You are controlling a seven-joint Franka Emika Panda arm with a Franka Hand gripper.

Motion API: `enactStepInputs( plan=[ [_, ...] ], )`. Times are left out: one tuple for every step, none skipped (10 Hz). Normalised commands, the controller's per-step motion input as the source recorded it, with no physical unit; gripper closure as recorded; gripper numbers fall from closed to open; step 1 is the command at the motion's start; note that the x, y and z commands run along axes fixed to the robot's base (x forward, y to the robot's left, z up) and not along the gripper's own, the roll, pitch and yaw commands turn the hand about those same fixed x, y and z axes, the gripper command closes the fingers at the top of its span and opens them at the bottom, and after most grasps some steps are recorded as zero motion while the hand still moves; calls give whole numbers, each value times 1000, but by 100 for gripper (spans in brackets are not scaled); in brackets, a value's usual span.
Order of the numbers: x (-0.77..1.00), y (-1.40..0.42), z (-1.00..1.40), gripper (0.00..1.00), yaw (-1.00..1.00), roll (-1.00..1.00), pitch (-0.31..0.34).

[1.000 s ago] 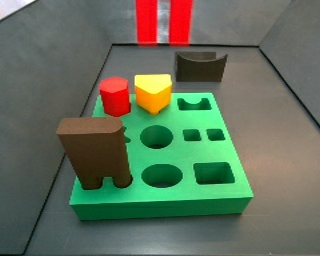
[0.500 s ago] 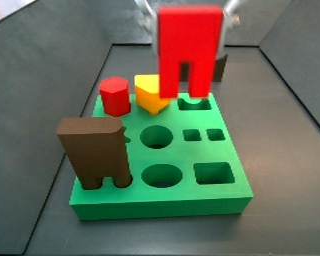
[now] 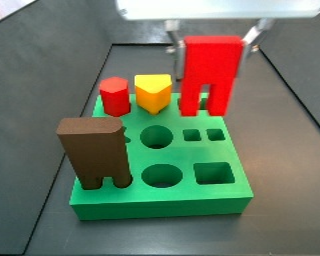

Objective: Pick up the double-square object. Move up. Move to above the board. Insert the double-square object.
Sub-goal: Insert the double-square object.

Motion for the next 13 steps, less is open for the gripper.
enactStepInputs(
  plan=[
    [309,0,-697,100,46,66,-131],
    [257,0,-794,100,214,3,-210],
    [63,0,-517,100,166,27,-181],
    [0,0,-6,100,0,34,-20],
    [-114,0,-340,100,43,70,-169],
    [-94,-11,-514,100,54,30,-231],
    [-220,0,-671,100,14,0,-301],
    [-183,20,-717,100,0,39,-276],
    [-140,71,-720,100,0,76,-263],
    [0,120,-717,100,71,123,-204],
    [66,129,-580,100,69,149,-100],
    [254,134,-566,100,0,101,-40],
    [203,169,-620,100,0,50,-83]
  ],
)
